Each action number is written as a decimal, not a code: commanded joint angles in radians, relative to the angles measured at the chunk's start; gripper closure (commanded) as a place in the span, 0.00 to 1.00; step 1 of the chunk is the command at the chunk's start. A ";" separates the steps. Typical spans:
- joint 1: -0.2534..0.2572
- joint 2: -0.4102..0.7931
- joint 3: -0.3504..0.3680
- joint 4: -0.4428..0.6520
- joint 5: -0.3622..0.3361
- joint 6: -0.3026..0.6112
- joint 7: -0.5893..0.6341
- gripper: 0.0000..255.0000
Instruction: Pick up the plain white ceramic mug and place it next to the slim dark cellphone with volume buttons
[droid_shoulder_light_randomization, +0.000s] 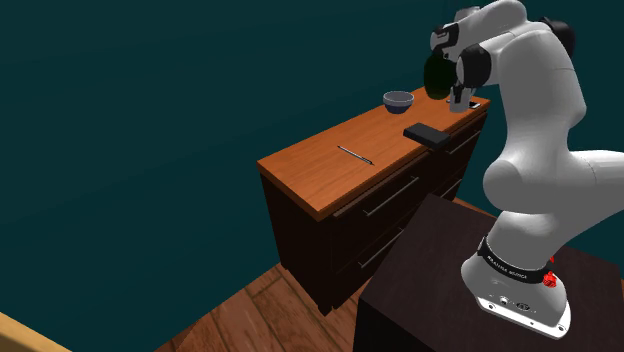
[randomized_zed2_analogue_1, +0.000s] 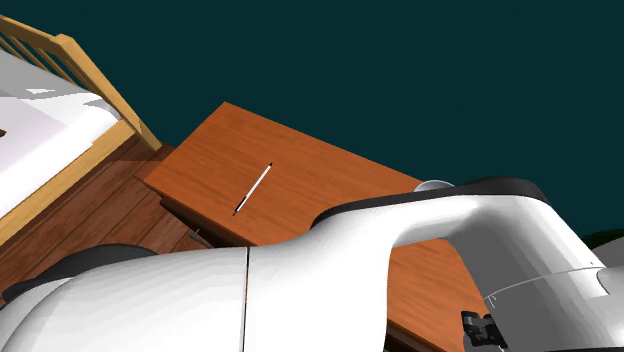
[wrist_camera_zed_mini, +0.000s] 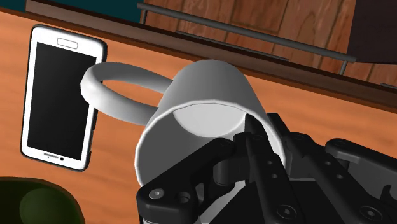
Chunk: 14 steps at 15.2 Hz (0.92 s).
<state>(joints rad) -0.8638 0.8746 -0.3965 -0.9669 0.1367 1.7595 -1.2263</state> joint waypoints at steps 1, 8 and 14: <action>0.003 -0.002 0.000 -0.011 0.000 0.009 0.001 1.00; 0.003 -0.002 0.000 -0.011 0.000 0.009 0.001 0.00; -0.006 0.004 0.000 0.070 -0.001 -0.064 0.005 0.00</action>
<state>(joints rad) -0.8640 0.8756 -0.3962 -0.9311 0.1359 1.7264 -1.2210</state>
